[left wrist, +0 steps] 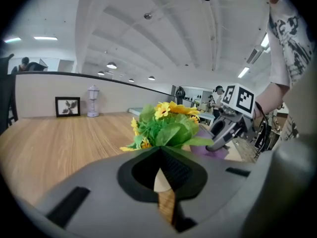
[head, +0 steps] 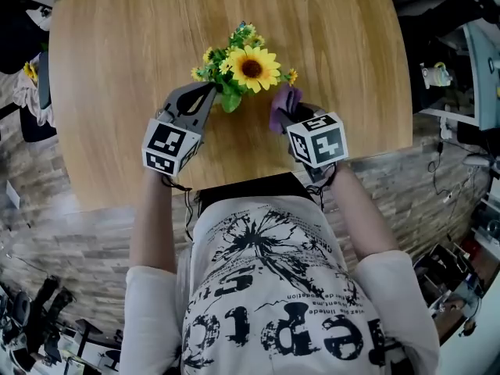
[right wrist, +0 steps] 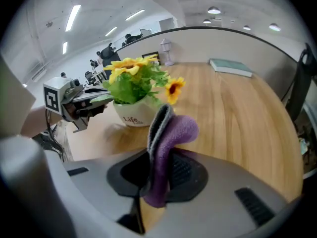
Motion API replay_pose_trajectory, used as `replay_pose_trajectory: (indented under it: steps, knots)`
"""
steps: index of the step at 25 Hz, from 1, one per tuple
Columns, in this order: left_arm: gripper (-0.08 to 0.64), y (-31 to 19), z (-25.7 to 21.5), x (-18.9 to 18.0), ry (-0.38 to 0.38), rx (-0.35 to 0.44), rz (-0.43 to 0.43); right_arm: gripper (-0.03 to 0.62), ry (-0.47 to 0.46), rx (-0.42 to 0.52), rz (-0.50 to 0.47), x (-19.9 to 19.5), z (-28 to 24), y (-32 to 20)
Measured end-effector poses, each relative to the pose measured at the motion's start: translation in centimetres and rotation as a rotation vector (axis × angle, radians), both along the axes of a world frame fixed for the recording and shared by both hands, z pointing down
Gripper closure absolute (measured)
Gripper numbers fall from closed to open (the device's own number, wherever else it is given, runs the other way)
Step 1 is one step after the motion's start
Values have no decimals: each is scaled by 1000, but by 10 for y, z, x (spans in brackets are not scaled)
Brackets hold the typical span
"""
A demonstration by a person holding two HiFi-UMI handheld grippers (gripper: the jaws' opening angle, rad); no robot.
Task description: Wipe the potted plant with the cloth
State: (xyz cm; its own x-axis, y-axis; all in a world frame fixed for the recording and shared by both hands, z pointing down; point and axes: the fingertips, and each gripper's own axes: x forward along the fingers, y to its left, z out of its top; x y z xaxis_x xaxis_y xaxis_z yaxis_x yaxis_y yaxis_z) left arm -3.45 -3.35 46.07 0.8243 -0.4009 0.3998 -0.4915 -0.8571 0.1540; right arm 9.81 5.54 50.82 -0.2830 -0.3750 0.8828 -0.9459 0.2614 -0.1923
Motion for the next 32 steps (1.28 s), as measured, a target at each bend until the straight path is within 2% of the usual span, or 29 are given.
replay_pose_trajectory:
  steps: [4, 8, 14, 19, 24, 28, 32]
  knots:
    - [557, 1, 1, 5, -2, -23, -42, 518, 95, 12, -4, 51, -5, -25]
    - [557, 2, 2, 5, 6, -48, -76, 518, 130, 51, -31, 79, -15, -67]
    - [557, -9, 1, -4, 60, -153, -217, 517, 223, 138, -211, 80, -34, -154]
    - [557, -18, 0, -3, 48, -179, -280, 517, 221, 235, -397, 46, -50, -211]
    - [557, -21, 1, -1, 5, -157, -282, 517, 196, 303, -679, -15, -51, -238]
    - [557, -20, 1, 1, -55, -130, -270, 517, 133, 303, -910, -60, -43, -238]
    - [557, -20, -1, 2, -24, -143, -291, 518, 58, 230, -1083, -88, -26, -217]
